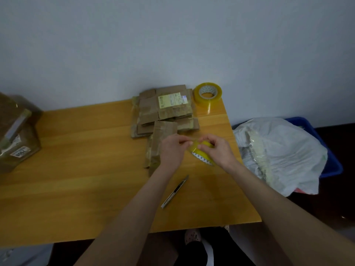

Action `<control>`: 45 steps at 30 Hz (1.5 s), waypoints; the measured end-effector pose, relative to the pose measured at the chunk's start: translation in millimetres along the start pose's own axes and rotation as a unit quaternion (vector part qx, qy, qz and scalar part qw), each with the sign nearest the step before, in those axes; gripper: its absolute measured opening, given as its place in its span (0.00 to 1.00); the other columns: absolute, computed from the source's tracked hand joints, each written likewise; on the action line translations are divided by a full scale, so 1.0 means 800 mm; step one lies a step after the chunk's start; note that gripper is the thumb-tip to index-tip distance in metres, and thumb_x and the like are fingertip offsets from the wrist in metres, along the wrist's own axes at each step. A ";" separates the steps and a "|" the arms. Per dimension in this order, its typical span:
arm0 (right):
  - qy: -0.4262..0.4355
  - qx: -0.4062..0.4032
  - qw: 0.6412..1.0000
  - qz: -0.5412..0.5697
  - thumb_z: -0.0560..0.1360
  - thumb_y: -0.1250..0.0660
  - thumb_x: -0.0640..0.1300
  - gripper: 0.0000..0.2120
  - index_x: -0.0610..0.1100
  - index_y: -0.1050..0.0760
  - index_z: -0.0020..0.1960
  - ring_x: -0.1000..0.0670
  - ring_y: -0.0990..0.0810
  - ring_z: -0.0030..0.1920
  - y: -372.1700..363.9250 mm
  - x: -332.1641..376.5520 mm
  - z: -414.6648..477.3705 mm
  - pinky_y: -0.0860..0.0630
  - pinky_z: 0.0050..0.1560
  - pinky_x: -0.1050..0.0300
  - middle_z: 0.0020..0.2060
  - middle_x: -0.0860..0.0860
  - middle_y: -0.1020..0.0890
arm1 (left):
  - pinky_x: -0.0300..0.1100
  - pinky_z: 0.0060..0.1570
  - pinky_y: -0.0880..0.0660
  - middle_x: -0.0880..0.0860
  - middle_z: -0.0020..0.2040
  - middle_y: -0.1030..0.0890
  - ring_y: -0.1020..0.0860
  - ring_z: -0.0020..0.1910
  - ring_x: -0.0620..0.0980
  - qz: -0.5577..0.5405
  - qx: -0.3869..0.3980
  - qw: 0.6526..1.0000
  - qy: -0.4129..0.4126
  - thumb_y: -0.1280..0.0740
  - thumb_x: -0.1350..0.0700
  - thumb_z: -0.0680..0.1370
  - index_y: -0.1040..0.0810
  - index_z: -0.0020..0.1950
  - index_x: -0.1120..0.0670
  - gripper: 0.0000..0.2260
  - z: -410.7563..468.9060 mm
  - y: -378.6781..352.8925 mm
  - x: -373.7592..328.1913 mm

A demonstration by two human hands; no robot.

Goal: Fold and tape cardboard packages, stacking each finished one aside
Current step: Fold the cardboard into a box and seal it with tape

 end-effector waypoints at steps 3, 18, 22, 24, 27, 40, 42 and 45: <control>-0.018 0.013 1.000 -0.007 0.74 0.28 0.41 0.08 0.45 0.22 0.52 0.58 0.29 0.57 -0.002 -0.006 -0.001 0.32 0.49 0.62 0.53 0.52 0.21 | 0.35 0.45 0.32 0.52 0.46 0.17 0.23 0.45 0.46 -0.010 -0.003 1.000 0.002 0.30 0.55 0.75 0.16 0.52 0.55 0.08 -0.002 -0.001 -0.004; -0.015 0.014 0.999 -0.033 0.75 0.30 0.41 0.20 0.51 0.25 0.65 0.50 0.25 0.59 -0.008 -0.003 -0.001 0.27 0.54 0.57 0.54 0.49 0.21 | 0.35 0.48 0.32 0.50 0.54 0.22 0.26 0.49 0.44 -0.033 -0.041 0.995 0.079 0.33 0.51 0.78 0.17 0.55 0.57 0.13 0.008 0.011 0.020; 0.032 -0.023 0.974 -0.225 0.76 0.32 0.41 0.20 0.49 0.28 0.67 0.46 0.23 0.61 -0.003 -0.026 -0.012 0.27 0.56 0.54 0.59 0.47 0.20 | 0.26 0.41 0.29 0.50 0.53 0.23 0.27 0.42 0.40 -0.056 -0.145 0.986 0.059 0.36 0.57 0.79 0.20 0.60 0.55 0.11 -0.003 0.065 0.036; 0.031 0.014 0.943 -0.330 0.77 0.33 0.44 0.21 0.51 0.30 0.68 0.45 0.24 0.59 -0.021 -0.054 -0.016 0.27 0.57 0.52 0.59 0.48 0.21 | 0.29 0.43 0.27 0.52 0.52 0.22 0.25 0.42 0.43 -0.028 -0.165 0.986 0.013 0.36 0.60 0.79 0.19 0.59 0.56 0.10 -0.016 0.083 0.047; -0.008 0.074 0.912 -0.403 0.78 0.36 0.46 0.21 0.55 0.33 0.69 0.45 0.26 0.61 -0.057 -0.095 -0.022 0.29 0.61 0.51 0.62 0.48 0.23 | 0.42 0.50 0.23 0.53 0.55 0.21 0.23 0.50 0.49 0.019 -0.169 0.985 0.016 0.38 0.64 0.79 0.21 0.61 0.57 0.13 -0.050 0.084 0.080; -0.014 0.084 0.972 -0.218 0.82 0.45 0.42 0.33 0.42 0.60 0.79 0.46 0.35 0.72 -0.194 0.001 -0.032 0.31 0.63 0.52 0.78 0.49 0.58 | 0.50 0.70 0.35 0.57 0.76 0.38 0.36 0.73 0.54 0.020 -0.048 0.995 0.088 0.42 0.60 0.82 0.45 0.77 0.59 0.25 -0.048 0.018 0.149; -0.024 0.080 0.970 -0.229 0.82 0.44 0.43 0.33 0.42 0.60 0.78 0.44 0.32 0.69 -0.197 -0.008 -0.023 0.30 0.62 0.51 0.78 0.49 0.57 | 0.51 0.64 0.29 0.58 0.71 0.31 0.30 0.67 0.56 0.024 -0.035 0.996 0.084 0.38 0.58 0.80 0.44 0.77 0.58 0.27 -0.048 0.021 0.165; -0.017 0.079 0.966 -0.244 0.81 0.41 0.45 0.35 0.42 0.60 0.79 0.41 0.28 0.65 -0.195 -0.014 -0.005 0.29 0.59 0.48 0.77 0.45 0.43 | 0.43 0.56 0.26 0.58 0.65 0.25 0.24 0.60 0.55 0.058 -0.008 0.995 0.086 0.35 0.57 0.79 0.46 0.77 0.58 0.31 -0.040 0.024 0.175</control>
Point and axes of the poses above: each hand's wrist, its own z-axis towards the middle knuckle, its own y-axis out of the back of the hand, x = y × z, the point moved 9 cm from there along z, towards the middle knuckle
